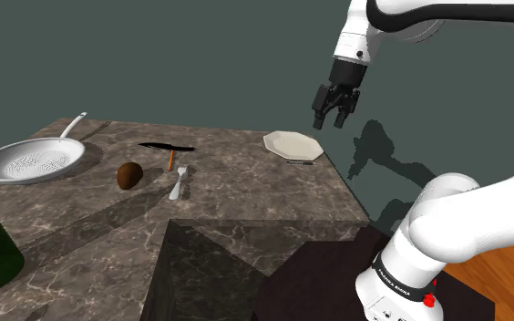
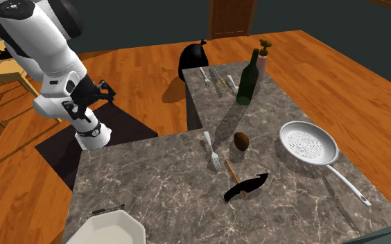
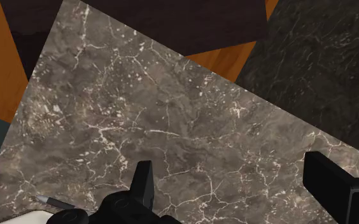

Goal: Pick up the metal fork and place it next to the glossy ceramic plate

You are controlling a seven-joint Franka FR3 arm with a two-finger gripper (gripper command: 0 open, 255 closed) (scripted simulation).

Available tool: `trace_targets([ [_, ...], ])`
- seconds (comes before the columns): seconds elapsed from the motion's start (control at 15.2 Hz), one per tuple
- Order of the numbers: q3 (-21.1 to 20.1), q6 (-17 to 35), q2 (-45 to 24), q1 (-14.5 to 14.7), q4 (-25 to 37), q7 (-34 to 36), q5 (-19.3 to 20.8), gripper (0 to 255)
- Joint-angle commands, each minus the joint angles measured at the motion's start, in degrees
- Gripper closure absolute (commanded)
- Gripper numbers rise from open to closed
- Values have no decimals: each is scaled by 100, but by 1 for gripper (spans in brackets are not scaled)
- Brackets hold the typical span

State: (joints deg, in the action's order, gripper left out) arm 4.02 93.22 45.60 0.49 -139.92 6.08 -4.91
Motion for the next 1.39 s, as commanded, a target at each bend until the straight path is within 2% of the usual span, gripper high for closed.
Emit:
trace_targets([
  [0.0, 0, 0, 0, 0, 0, 0, 0, 0],
  [0.33, -549, 643, -748, 118, 87, 784, -352, 0],
  [0.73, -1137, 1354, -1871, 199, 483, 1692, -598, 0],
  [1.32, -1788, 2128, -3842, 267, 1628, 3098, -469, 0],
])
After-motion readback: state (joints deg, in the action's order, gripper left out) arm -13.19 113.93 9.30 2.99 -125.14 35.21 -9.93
